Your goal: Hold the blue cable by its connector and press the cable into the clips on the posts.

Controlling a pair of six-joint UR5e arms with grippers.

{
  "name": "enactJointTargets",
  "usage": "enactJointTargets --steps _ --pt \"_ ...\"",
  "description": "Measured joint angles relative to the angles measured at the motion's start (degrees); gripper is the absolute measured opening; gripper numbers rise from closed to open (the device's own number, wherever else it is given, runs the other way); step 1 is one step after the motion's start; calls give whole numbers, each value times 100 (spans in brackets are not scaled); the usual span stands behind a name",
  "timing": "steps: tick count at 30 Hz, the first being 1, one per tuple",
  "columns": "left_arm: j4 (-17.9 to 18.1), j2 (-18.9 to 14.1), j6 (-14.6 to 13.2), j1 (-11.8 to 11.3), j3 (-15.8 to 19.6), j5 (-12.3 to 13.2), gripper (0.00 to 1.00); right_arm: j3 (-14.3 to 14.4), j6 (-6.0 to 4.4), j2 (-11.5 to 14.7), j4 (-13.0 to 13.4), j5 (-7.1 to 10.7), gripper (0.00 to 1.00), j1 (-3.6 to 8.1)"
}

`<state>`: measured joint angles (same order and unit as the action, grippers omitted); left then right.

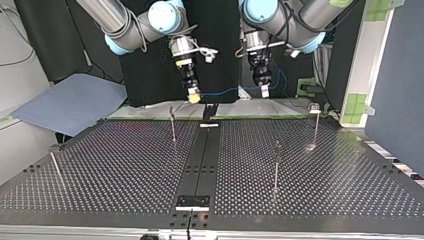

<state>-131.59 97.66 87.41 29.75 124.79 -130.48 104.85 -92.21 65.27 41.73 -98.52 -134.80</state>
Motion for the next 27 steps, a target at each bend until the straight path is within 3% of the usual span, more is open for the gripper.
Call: enactJointTargets --steps 13,18,27 --pt "-114 -606 -68 -185 -46 29 2 -558 -1 -8 -428 257 0 -47" --pt "-120 -617 -68 -248 -46 104 2 -731 -1 -8 -561 359 0 -74" --pt "-51 -448 -38 -388 -46 293 2 -1030 26 -9 -790 382 0 -203"
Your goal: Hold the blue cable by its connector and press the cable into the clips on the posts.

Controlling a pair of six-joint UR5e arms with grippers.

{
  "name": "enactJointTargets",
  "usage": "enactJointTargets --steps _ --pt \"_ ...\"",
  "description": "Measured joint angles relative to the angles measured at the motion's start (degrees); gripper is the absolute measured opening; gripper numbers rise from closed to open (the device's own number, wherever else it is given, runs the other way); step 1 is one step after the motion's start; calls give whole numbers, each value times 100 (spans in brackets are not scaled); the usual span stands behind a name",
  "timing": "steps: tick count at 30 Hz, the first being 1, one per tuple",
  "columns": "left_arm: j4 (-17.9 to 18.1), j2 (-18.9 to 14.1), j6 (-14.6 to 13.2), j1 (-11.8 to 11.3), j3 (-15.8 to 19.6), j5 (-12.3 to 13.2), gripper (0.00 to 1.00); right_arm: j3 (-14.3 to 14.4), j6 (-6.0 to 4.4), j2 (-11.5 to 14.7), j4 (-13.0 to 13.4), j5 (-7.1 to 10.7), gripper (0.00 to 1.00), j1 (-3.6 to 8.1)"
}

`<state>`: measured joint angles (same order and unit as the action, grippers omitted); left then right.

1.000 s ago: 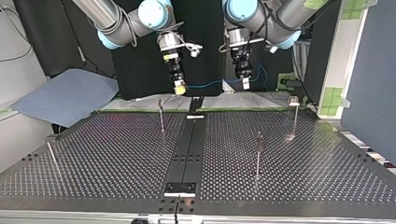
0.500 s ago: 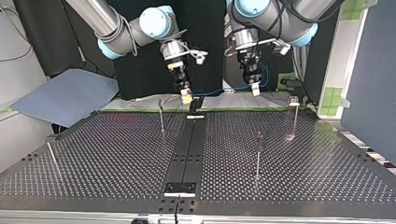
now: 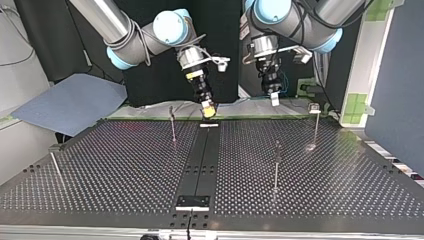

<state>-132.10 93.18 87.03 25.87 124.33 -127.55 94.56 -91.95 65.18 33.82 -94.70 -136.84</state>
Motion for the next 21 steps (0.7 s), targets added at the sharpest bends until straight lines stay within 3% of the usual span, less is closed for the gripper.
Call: enactJointTargets --steps 6,12,21 --pt "-24 8 97 -181 -1 135 2 -115 -36 -7 -53 -9 0 -57" --pt "-185 11 204 -461 -4 404 2 -244 -144 -32 -161 9 0 -66" --pt "-250 11 163 -850 -23 735 2 -535 -269 -121 -392 51 0 -66"
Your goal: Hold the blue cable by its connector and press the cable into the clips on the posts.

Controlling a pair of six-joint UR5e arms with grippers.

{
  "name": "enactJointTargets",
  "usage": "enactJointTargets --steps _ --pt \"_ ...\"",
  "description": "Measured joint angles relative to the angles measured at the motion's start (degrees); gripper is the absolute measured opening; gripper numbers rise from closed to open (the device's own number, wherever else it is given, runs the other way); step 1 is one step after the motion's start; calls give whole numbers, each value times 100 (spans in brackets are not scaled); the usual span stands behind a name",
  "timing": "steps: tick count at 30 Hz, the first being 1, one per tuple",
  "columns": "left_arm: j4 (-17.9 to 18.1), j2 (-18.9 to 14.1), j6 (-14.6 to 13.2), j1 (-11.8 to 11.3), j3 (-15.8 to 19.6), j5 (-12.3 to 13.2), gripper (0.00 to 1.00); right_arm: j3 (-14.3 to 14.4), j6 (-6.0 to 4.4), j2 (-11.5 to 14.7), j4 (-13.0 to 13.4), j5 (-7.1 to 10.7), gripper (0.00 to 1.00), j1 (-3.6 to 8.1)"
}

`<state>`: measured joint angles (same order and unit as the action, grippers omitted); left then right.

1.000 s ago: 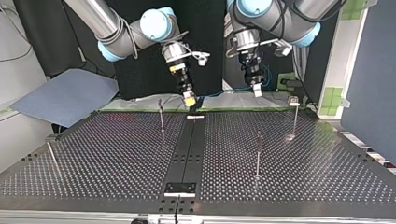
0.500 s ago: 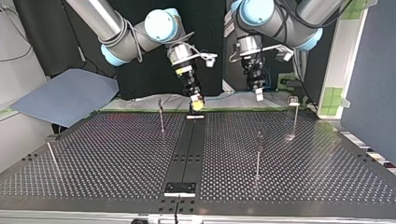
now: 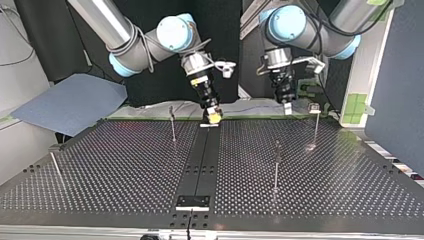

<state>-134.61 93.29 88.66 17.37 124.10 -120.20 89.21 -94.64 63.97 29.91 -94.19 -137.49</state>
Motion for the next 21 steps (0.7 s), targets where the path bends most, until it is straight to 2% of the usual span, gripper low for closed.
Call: enactJointTargets --steps 11,16,21 --pt "-363 -1 31 -132 -326 194 2 -282 -60 -84 -191 -1 0 18" --pt "-487 -1 55 -191 -452 263 2 -380 -167 -100 -226 16 0 50" --pt "-556 -1 112 -258 -530 310 2 -509 -210 -199 -275 42 0 73"
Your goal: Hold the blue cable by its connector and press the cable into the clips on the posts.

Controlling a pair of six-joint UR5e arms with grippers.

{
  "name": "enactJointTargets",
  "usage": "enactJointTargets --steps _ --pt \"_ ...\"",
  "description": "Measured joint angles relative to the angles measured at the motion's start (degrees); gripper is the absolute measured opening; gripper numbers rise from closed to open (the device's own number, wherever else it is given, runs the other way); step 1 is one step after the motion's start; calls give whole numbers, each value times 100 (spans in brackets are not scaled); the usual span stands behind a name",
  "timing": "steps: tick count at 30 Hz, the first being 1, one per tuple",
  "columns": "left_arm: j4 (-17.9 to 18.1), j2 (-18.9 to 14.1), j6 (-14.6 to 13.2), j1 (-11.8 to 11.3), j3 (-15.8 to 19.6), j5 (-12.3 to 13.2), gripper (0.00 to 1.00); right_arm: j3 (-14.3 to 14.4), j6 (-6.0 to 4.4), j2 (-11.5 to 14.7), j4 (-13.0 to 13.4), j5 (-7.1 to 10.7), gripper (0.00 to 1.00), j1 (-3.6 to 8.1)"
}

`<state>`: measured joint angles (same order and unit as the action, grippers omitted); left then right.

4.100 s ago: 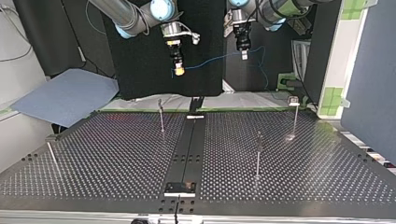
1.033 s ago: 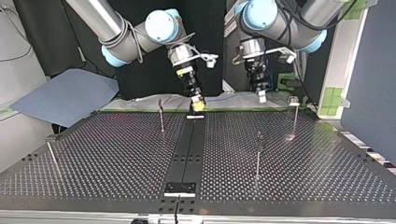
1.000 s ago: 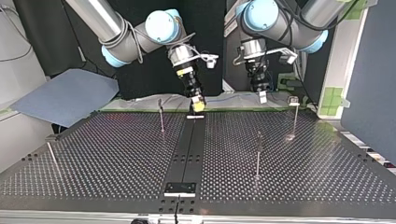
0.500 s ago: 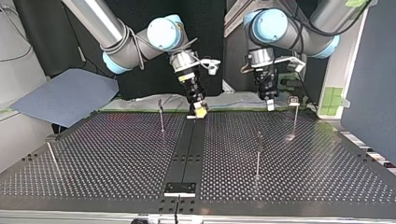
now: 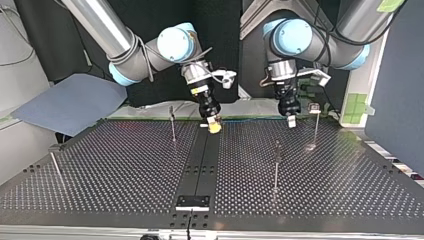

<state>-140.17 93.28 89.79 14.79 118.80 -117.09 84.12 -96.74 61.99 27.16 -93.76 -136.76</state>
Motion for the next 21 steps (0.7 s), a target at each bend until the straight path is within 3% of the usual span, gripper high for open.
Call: enactJointTargets --steps 5,16,21 --pt "-134 0 51 -48 -115 39 2 -216 -39 -152 -104 103 0 11" --pt "-433 0 82 -62 -313 161 2 -515 -248 -237 -142 232 0 25" --pt "-537 0 81 -63 -416 186 2 -641 -428 -248 -132 361 0 71"
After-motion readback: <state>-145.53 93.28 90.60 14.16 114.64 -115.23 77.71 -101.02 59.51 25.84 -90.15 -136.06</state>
